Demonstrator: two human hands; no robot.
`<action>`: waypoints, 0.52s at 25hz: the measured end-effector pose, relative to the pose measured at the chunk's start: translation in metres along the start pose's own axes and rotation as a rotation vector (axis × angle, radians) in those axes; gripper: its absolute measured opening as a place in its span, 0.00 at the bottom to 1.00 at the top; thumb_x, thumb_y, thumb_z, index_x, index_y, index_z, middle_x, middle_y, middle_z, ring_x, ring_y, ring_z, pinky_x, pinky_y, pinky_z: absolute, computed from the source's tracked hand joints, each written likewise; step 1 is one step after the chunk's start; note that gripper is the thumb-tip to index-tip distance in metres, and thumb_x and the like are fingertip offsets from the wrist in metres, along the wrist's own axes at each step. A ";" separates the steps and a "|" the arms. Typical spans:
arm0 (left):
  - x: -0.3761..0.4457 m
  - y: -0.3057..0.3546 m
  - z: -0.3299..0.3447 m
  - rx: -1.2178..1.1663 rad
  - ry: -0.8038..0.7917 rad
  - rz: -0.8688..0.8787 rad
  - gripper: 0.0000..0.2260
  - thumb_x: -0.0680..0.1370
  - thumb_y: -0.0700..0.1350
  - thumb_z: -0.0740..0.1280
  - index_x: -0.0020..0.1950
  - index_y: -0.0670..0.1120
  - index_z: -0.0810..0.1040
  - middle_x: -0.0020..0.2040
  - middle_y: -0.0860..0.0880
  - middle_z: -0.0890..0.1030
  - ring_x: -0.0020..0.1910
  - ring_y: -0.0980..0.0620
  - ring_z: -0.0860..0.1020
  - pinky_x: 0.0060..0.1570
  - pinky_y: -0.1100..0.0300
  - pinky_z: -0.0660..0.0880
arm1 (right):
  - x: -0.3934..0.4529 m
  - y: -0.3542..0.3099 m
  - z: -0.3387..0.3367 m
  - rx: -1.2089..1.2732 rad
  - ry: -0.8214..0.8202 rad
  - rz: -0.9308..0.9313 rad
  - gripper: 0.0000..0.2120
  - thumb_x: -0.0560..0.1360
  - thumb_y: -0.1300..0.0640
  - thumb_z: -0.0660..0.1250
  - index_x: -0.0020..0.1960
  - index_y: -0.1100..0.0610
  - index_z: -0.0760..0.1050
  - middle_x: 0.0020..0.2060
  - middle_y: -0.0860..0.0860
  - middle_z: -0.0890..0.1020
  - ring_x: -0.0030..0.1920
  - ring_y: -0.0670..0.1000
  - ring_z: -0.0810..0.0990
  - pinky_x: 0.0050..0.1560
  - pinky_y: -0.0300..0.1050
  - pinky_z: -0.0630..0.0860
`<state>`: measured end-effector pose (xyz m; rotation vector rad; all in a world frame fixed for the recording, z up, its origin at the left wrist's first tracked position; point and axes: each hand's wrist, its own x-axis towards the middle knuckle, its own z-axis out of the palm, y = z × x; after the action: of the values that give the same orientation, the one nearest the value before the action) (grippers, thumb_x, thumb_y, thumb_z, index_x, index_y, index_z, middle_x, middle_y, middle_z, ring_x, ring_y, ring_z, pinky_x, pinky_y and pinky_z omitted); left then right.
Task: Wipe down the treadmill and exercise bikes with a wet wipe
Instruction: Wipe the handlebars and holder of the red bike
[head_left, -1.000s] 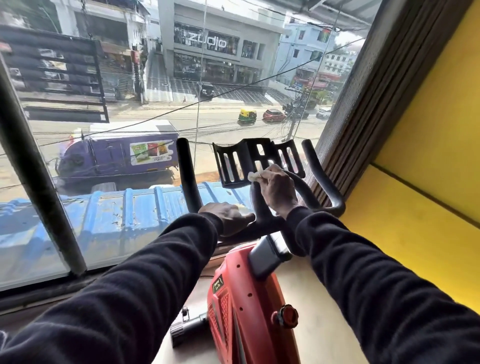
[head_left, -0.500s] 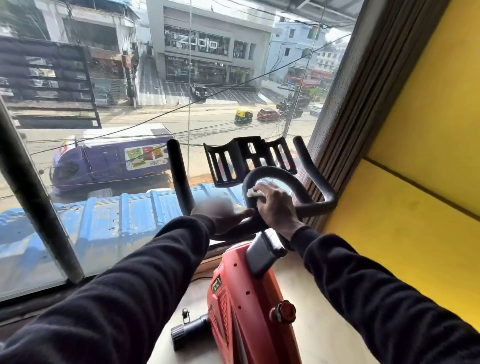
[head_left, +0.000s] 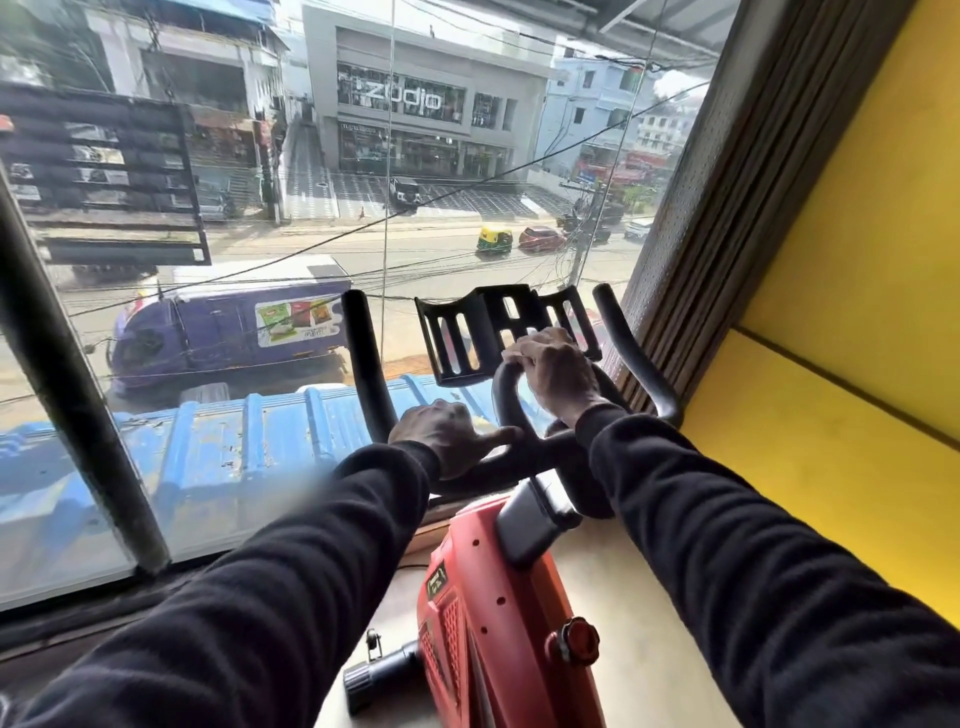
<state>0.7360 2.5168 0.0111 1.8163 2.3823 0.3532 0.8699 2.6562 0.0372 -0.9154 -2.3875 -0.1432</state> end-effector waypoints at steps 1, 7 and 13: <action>0.001 -0.001 0.002 0.009 0.041 0.031 0.38 0.69 0.81 0.49 0.36 0.46 0.74 0.39 0.45 0.79 0.40 0.45 0.78 0.41 0.53 0.73 | 0.004 -0.001 0.000 -0.037 0.003 0.087 0.12 0.80 0.60 0.61 0.55 0.55 0.82 0.54 0.52 0.83 0.57 0.56 0.74 0.57 0.48 0.72; 0.009 -0.002 0.011 -0.024 0.223 0.275 0.37 0.76 0.70 0.57 0.79 0.49 0.57 0.70 0.46 0.70 0.66 0.45 0.72 0.63 0.48 0.70 | -0.007 -0.006 0.005 -0.011 0.019 -0.091 0.12 0.75 0.66 0.64 0.56 0.60 0.82 0.54 0.55 0.80 0.54 0.57 0.76 0.58 0.50 0.74; 0.025 0.010 0.010 -0.018 0.253 0.329 0.34 0.76 0.66 0.59 0.74 0.46 0.61 0.63 0.45 0.72 0.62 0.43 0.70 0.62 0.47 0.65 | 0.003 -0.012 0.016 0.024 0.033 -0.067 0.11 0.73 0.68 0.65 0.44 0.57 0.84 0.47 0.52 0.81 0.50 0.56 0.78 0.53 0.45 0.74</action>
<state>0.7406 2.5443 0.0055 2.2796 2.2086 0.6736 0.8526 2.6533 0.0270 -0.8170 -2.3850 -0.1538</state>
